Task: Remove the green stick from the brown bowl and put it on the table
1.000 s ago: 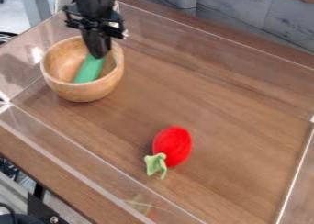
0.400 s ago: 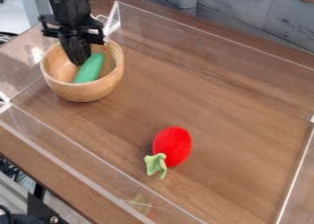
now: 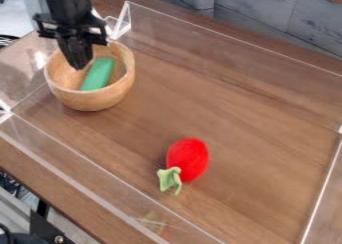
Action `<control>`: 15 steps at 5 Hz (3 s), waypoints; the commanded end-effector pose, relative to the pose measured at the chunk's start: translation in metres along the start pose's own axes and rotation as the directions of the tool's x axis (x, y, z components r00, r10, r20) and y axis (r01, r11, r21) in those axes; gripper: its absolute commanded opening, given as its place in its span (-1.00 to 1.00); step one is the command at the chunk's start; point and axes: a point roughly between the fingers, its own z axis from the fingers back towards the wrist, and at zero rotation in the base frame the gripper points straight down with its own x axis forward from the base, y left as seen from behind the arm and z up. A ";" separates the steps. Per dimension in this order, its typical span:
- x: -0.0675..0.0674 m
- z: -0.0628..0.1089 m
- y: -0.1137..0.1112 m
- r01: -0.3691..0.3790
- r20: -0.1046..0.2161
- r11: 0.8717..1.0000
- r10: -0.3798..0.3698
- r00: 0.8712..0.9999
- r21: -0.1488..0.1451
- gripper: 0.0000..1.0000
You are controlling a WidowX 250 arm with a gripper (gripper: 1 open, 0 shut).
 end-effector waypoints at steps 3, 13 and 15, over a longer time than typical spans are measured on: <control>0.011 0.018 0.001 0.065 0.042 0.998 -0.066 0.997 0.022 -1.00; 0.014 -0.040 -0.009 0.101 0.009 0.994 -0.101 0.995 -0.048 -1.00; 0.013 -0.055 -0.014 0.018 0.025 0.998 -0.016 1.000 -0.066 1.00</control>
